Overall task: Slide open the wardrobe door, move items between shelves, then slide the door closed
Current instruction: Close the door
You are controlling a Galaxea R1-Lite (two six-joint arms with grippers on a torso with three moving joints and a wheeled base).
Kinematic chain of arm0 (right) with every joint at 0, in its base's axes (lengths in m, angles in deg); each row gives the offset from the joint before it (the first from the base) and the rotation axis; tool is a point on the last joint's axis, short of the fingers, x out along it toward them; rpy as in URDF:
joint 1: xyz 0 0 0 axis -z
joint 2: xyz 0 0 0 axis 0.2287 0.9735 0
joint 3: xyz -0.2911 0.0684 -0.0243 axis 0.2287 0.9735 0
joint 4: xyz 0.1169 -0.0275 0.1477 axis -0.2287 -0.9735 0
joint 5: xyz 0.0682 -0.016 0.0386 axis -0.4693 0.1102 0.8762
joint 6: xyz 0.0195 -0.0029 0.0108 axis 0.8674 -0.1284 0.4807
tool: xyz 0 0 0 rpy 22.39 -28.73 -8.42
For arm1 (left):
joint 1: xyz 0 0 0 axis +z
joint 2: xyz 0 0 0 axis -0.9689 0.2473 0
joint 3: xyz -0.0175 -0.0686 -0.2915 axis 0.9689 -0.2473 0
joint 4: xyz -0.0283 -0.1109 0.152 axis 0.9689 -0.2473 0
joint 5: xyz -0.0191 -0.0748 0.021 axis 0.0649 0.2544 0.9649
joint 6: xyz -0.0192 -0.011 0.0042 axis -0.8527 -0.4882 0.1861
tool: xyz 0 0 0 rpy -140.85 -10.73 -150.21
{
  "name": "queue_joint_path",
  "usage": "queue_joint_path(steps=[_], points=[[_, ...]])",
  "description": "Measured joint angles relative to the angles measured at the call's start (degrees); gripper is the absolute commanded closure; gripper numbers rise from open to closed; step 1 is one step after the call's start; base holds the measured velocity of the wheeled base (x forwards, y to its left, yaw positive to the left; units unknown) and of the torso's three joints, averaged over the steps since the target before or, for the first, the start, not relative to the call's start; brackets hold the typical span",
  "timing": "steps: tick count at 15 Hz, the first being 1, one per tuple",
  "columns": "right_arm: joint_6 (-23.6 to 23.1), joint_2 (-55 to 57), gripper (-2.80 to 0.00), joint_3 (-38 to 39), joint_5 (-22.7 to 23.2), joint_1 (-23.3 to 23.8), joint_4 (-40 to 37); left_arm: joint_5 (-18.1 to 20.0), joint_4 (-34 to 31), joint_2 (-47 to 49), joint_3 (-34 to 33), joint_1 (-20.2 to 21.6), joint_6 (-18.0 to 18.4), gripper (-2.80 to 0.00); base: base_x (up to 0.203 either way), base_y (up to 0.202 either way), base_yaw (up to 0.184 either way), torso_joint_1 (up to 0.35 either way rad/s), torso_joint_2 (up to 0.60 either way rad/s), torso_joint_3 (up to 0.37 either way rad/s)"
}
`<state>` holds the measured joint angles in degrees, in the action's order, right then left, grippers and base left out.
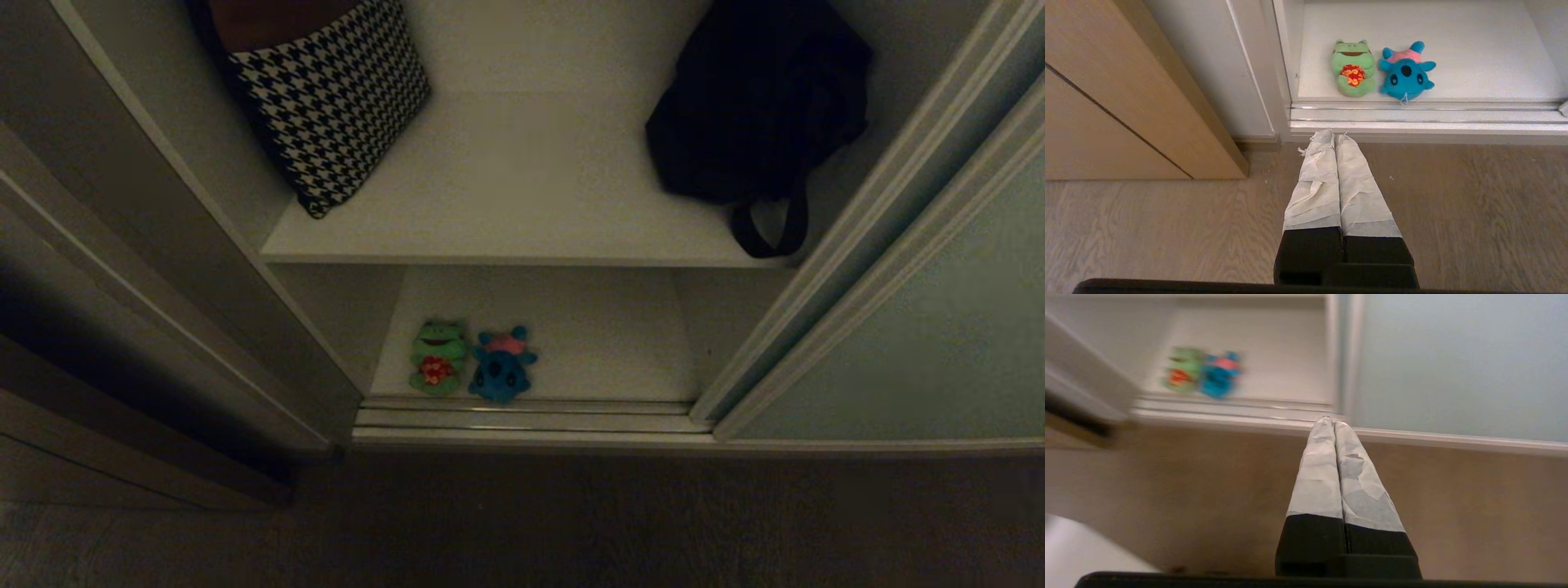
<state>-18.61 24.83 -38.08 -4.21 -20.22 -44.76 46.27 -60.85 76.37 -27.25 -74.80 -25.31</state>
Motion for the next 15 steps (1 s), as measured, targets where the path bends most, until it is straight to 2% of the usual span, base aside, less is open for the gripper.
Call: queue_joint_path(steps=[2,5,7,10,12,15], points=[[4.63,4.60,0.00,-4.72,0.39,-3.16,-0.14,0.00,0.00,0.01,0.00,-0.04,0.01,0.00,0.000,0.000,0.000,0.000,0.00,0.000],[9.65,10.55,0.00,-8.92,2.12,-5.05,2.62,0.00,0.00,0.04,0.00,0.00,0.00,0.00,0.000,0.000,0.000,0.000,0.00,0.000],[10.83,13.72,0.00,-9.81,0.00,-5.75,6.34,-0.02,-0.01,0.06,0.00,0.00,0.00,0.00,0.000,0.000,0.000,0.000,0.00,0.000],[12.13,17.82,0.00,-14.16,-1.56,-6.30,6.98,0.02,0.00,0.06,0.00,0.02,0.00,0.00,0.000,0.000,0.000,0.000,0.00,0.000],[12.52,20.55,0.00,-17.41,-0.87,-4.63,7.39,0.00,0.00,0.08,0.00,0.02,0.00,0.00,0.000,0.000,0.000,0.000,0.00,0.000],[12.58,24.58,0.00,-19.58,4.05,2.08,10.33,-0.01,0.01,0.08,0.00,0.02,0.00,0.00,0.000,0.000,0.000,0.000,0.00,0.000]])
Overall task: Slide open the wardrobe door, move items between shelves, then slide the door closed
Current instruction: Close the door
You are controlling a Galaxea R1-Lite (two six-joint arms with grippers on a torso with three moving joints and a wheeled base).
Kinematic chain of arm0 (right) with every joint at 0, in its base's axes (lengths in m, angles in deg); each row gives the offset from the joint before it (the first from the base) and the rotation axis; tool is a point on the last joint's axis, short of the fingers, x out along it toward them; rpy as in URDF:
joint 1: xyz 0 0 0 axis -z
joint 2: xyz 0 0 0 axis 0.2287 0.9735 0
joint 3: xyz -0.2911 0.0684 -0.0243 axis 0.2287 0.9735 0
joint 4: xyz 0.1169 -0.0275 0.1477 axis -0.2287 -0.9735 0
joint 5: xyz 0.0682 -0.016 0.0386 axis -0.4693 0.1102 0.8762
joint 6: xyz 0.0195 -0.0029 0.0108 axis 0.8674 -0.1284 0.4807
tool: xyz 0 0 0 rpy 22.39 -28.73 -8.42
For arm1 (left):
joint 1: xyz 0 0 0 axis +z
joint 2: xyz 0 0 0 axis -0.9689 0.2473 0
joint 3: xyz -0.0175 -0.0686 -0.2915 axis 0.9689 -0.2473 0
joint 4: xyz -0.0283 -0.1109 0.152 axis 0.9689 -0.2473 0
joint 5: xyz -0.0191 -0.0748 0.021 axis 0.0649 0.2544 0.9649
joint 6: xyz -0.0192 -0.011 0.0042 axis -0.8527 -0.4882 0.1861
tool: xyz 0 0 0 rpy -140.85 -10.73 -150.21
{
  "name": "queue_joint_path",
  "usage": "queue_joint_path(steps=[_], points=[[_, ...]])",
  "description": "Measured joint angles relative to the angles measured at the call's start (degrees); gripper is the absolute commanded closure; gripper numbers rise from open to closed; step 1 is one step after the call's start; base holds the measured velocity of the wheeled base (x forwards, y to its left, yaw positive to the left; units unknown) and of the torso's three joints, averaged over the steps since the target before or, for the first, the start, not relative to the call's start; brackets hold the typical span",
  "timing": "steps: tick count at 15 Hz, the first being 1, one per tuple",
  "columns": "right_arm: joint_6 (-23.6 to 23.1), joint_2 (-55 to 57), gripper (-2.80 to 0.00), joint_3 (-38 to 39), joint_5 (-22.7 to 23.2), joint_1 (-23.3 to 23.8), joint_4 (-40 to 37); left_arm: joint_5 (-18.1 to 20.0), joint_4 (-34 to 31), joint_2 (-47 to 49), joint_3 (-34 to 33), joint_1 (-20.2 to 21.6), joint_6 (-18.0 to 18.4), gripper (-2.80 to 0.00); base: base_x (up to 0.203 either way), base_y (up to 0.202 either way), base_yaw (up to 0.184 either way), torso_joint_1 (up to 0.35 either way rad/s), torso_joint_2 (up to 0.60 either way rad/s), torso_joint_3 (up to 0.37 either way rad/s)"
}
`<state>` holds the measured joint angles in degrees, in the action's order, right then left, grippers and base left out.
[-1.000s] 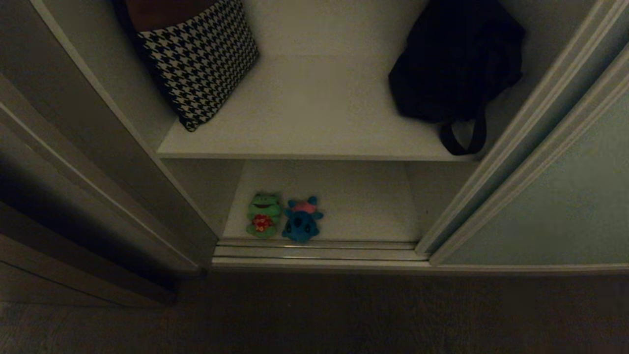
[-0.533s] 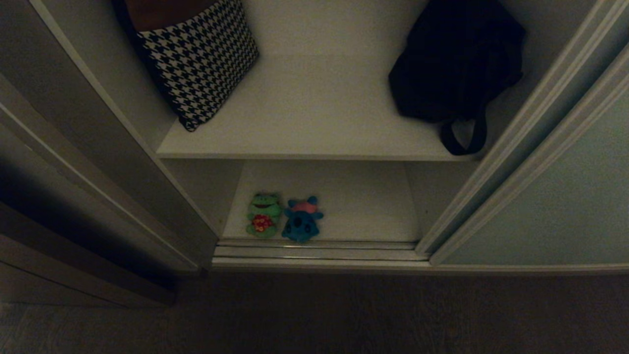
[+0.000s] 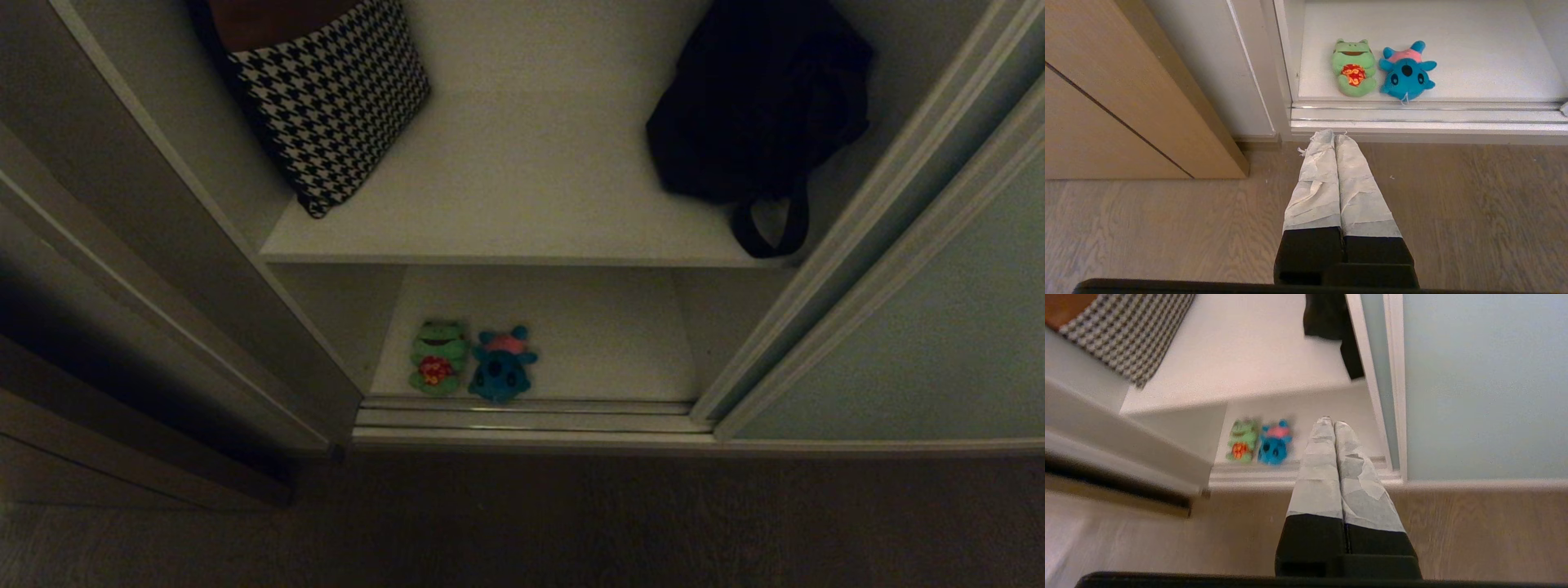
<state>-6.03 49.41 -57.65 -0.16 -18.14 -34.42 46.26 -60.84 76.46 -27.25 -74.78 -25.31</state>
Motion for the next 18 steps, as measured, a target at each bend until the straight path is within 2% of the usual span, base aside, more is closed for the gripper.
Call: queue_joint_path(steps=[6,7,10,15,18], points=[[0.06,8.58,0.00,-0.44,17.47,17.36,6.62,0.01,-0.03,0.00,0.00,0.01,-0.01,0.00,0.000,0.000,0.000,0.000,0.00,0.000],[0.12,9.83,0.00,-0.34,19.02,19.27,7.17,-0.02,-0.03,0.00,0.00,0.01,-0.01,0.00,0.000,0.000,0.000,0.000,0.00,0.000],[0.21,12.95,0.00,-0.23,20.22,21.79,7.68,-0.02,-0.04,0.00,0.00,-0.02,0.00,0.00,0.000,0.000,0.000,0.000,0.00,0.000],[0.23,17.08,0.00,-0.91,20.22,22.31,8.08,0.01,-0.03,0.00,0.00,-0.02,0.00,0.00,0.000,0.000,0.000,0.000,0.00,0.000],[0.23,19.93,0.00,-1.27,20.17,22.88,11.85,-0.01,-0.01,0.00,0.00,0.01,0.01,0.00,0.000,0.000,0.000,0.000,0.00,0.000]])
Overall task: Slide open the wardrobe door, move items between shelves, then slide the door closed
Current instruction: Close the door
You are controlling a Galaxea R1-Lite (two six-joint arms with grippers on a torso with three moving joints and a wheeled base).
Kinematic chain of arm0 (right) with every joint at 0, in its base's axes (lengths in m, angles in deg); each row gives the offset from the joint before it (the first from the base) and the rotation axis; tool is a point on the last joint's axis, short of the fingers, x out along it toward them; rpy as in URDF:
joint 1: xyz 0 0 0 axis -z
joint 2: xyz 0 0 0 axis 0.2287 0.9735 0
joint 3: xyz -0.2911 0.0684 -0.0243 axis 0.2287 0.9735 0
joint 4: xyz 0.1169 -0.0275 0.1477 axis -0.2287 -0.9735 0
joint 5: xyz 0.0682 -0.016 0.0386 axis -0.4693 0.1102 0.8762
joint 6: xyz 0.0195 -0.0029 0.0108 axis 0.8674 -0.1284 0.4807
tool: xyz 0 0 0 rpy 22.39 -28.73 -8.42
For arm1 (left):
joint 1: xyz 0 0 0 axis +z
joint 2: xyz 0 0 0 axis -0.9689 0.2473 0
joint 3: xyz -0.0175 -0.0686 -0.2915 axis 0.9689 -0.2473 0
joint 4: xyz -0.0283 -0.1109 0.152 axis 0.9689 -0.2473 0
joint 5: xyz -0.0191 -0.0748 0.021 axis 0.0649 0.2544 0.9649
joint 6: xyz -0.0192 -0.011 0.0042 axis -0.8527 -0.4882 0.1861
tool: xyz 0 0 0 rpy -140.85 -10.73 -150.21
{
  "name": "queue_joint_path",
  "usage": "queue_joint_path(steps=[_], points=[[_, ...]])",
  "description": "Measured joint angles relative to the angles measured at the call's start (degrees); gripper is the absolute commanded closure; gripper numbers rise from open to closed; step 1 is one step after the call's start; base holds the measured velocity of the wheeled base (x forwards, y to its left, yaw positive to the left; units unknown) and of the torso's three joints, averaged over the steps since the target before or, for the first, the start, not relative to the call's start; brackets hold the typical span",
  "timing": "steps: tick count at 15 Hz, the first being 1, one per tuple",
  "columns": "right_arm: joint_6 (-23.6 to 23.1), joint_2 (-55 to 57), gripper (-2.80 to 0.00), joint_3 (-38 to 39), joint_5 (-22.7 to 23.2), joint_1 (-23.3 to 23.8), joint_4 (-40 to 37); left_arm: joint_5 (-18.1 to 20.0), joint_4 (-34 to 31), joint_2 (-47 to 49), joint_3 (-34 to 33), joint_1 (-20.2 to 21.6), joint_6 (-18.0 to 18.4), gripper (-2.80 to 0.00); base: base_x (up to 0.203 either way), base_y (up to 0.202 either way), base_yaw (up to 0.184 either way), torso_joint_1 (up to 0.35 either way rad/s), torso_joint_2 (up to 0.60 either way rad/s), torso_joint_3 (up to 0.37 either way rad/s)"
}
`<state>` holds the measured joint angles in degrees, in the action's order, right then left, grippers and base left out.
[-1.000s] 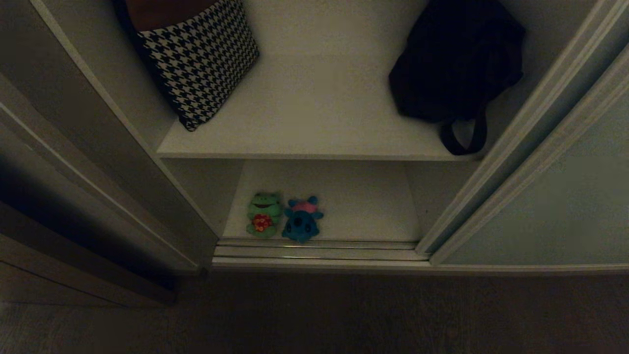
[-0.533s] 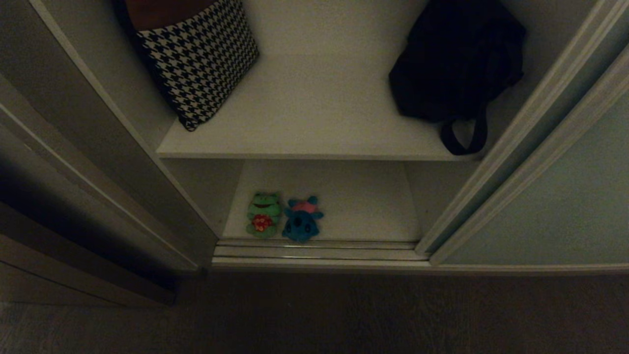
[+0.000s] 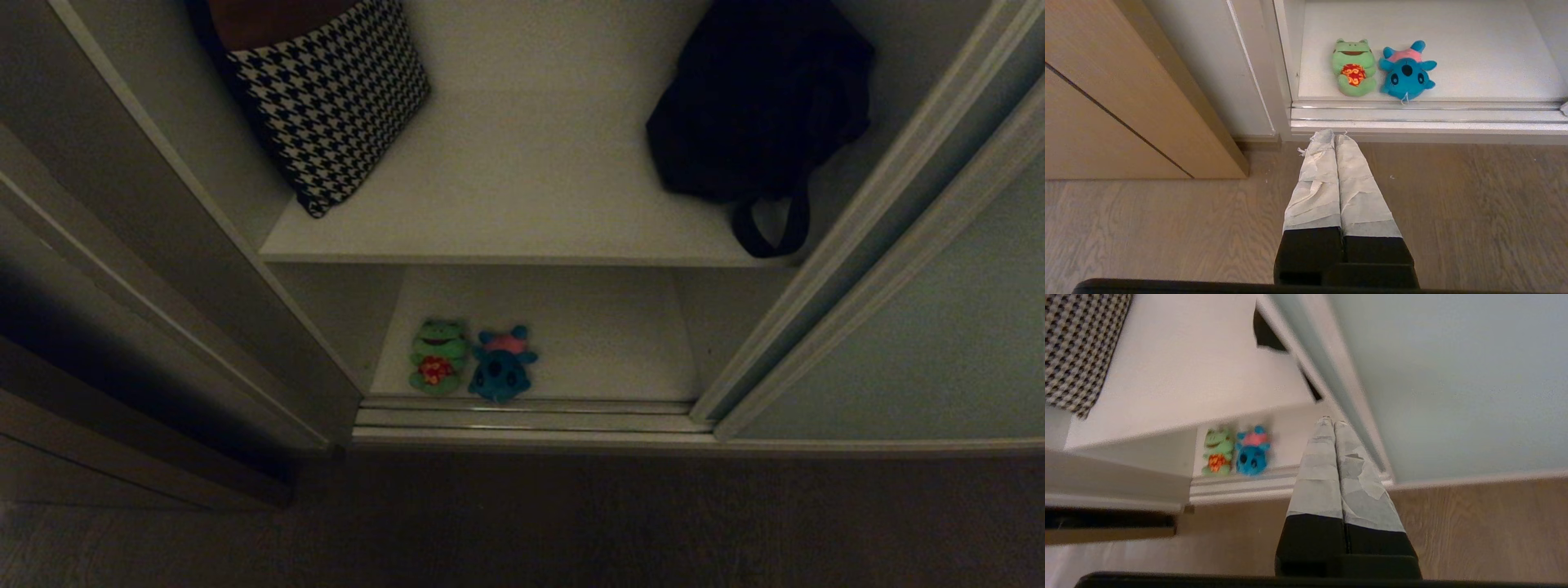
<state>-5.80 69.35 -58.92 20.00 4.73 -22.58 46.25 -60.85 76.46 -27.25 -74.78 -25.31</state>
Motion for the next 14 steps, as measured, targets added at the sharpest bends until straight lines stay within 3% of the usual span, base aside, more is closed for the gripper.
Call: queue_joint_path(steps=[14], points=[[-0.63,7.38,0.00,-0.59,0.03,0.12,4.80,0.02,0.00,0.00,0.00,0.00,-0.03,0.00,0.000,0.000,0.000,0.000,0.00,0.000]])
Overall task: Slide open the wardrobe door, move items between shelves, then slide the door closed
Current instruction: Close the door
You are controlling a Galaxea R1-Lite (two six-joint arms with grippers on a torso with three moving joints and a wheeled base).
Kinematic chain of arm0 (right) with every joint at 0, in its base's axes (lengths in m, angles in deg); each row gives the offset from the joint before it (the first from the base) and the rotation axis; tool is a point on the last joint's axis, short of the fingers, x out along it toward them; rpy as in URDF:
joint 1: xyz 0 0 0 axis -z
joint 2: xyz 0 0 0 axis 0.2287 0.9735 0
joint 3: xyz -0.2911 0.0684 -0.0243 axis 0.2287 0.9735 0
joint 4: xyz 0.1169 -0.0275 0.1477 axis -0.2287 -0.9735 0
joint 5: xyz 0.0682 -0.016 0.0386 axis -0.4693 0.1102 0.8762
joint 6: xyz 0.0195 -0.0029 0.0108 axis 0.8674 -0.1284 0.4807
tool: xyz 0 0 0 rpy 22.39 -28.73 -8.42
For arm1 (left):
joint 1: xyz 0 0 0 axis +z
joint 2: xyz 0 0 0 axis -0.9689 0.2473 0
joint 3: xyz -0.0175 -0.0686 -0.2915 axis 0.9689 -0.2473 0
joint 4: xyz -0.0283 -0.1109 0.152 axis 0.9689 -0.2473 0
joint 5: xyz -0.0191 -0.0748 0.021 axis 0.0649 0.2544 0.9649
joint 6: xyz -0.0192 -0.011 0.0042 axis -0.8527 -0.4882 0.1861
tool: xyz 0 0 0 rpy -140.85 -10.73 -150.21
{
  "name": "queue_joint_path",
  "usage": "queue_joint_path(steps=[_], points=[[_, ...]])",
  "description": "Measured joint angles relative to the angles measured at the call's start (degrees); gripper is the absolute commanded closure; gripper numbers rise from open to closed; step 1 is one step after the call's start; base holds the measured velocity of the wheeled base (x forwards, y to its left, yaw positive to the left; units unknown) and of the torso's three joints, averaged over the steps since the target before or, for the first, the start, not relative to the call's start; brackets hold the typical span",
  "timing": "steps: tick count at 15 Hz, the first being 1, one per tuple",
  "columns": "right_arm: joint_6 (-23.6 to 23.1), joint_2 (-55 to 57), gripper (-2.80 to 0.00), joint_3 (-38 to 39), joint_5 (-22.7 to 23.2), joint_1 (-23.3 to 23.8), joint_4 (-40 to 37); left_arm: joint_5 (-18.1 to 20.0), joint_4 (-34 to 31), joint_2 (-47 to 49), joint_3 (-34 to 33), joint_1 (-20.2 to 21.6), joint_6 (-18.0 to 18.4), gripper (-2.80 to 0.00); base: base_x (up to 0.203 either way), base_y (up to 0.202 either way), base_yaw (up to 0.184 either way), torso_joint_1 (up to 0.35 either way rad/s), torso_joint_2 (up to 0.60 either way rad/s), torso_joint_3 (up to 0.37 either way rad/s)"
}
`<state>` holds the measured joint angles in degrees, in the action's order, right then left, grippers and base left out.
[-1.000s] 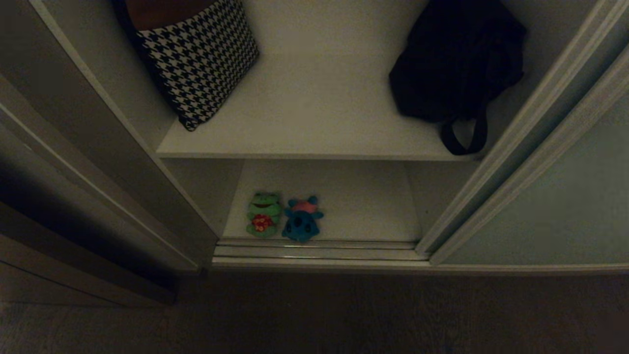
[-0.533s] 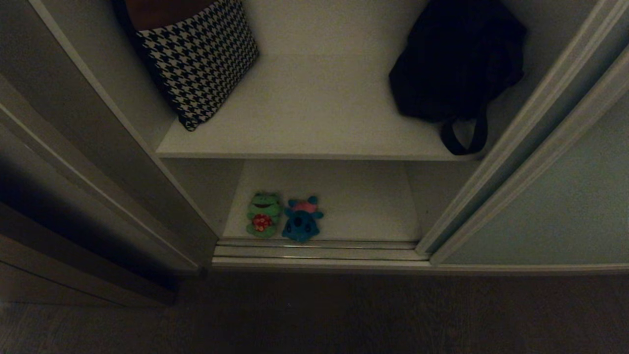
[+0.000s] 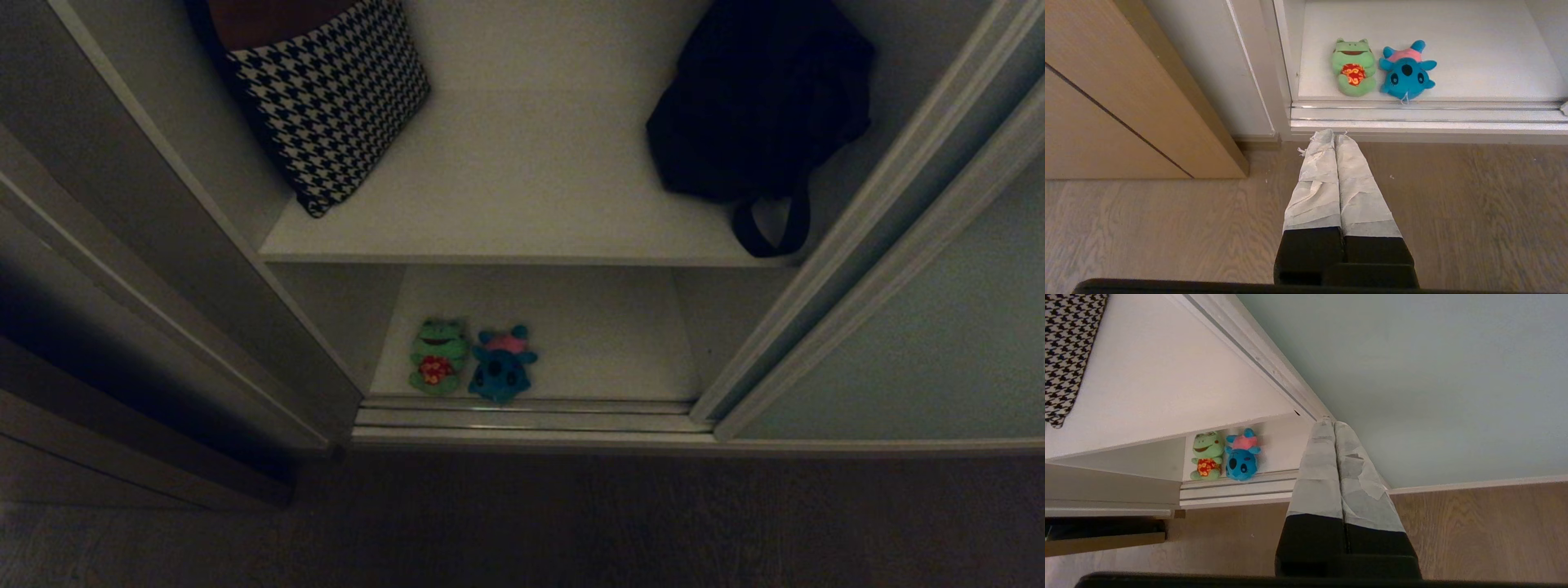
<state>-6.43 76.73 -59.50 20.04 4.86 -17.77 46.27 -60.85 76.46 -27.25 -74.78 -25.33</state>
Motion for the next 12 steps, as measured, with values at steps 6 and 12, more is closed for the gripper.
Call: queue_joint_path(steps=[6,12], points=[[-0.69,1.56,0.00,0.88,-0.82,-2.93,3.84,-0.02,0.00,0.00,0.00,-0.02,0.02,0.00,0.000,0.000,0.000,0.000,0.00,0.000],[-1.16,0.73,0.00,2.01,-0.93,-2.21,5.44,-0.04,-0.04,0.00,0.00,0.00,0.04,0.00,0.000,0.000,0.000,0.000,0.00,0.000]])
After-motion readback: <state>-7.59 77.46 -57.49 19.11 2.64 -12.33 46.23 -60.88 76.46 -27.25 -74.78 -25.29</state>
